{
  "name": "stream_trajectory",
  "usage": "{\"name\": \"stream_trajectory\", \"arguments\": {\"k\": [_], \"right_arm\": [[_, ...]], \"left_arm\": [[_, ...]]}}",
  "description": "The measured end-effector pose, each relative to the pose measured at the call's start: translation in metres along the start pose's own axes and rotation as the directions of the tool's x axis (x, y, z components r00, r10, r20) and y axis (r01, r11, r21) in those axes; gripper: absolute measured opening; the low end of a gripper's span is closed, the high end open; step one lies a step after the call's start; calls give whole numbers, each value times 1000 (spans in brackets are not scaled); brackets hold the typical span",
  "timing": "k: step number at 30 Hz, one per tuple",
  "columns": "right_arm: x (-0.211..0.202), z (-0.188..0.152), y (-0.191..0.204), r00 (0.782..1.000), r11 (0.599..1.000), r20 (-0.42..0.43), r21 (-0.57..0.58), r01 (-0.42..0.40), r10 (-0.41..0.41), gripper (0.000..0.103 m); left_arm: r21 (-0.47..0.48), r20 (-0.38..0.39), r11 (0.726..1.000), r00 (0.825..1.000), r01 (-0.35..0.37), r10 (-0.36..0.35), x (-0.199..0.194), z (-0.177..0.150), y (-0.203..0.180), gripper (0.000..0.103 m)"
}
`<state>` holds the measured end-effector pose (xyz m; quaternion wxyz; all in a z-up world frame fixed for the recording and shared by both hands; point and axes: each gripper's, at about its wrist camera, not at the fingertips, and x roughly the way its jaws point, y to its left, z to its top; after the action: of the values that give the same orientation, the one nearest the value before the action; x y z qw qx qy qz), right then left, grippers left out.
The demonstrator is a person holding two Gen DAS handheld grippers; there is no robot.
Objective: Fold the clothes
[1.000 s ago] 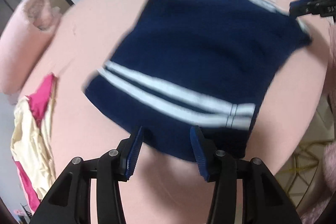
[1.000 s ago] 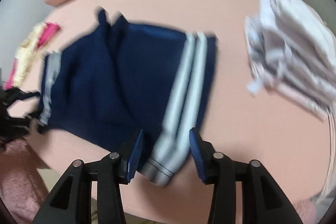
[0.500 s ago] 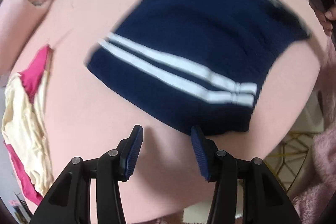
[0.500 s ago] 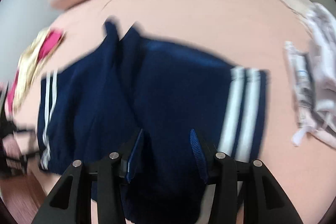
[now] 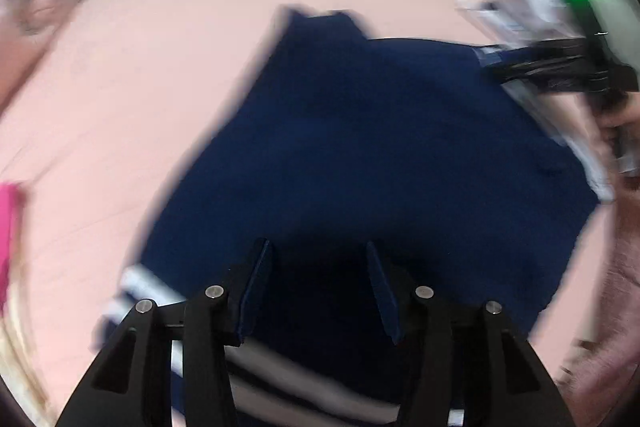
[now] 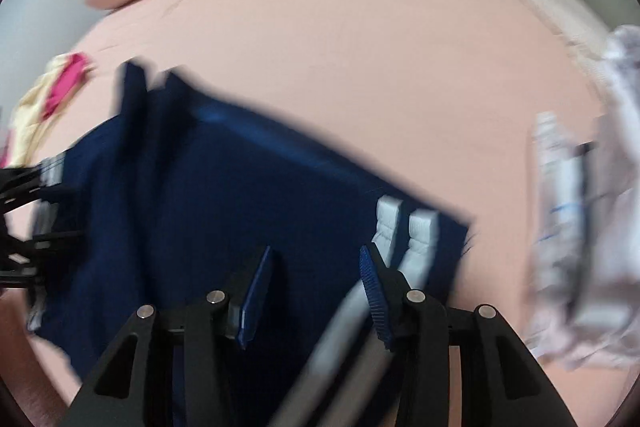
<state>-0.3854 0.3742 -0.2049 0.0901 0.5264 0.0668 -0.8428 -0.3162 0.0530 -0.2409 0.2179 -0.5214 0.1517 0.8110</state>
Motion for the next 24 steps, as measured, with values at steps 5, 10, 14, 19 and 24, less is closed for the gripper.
{"name": "stream_trajectory", "arguments": {"k": [5,10,14,19,24], "right_arm": [[-17,8,-5,999,999,49,49,-16,14,44],[-29,12,40,990,991,66,-55,-120,123,45],[-24,18,51,986,986,45,-51,-157,159,46],[-18,25,65,979,978,20,-45,-202,203,45],[-16,29,75,970,969,2,-29,-244,244,46]], "left_arm": [[-53,142,995,987,86,-78,-29,20,1,48],[29,98,998,993,59,-62,9,50,-37,48],[-60,21,998,999,-25,26,29,67,-26,49],[-163,125,986,992,38,-18,-4,63,0,47],[-102,32,995,999,-17,20,34,83,-2,48]]}}
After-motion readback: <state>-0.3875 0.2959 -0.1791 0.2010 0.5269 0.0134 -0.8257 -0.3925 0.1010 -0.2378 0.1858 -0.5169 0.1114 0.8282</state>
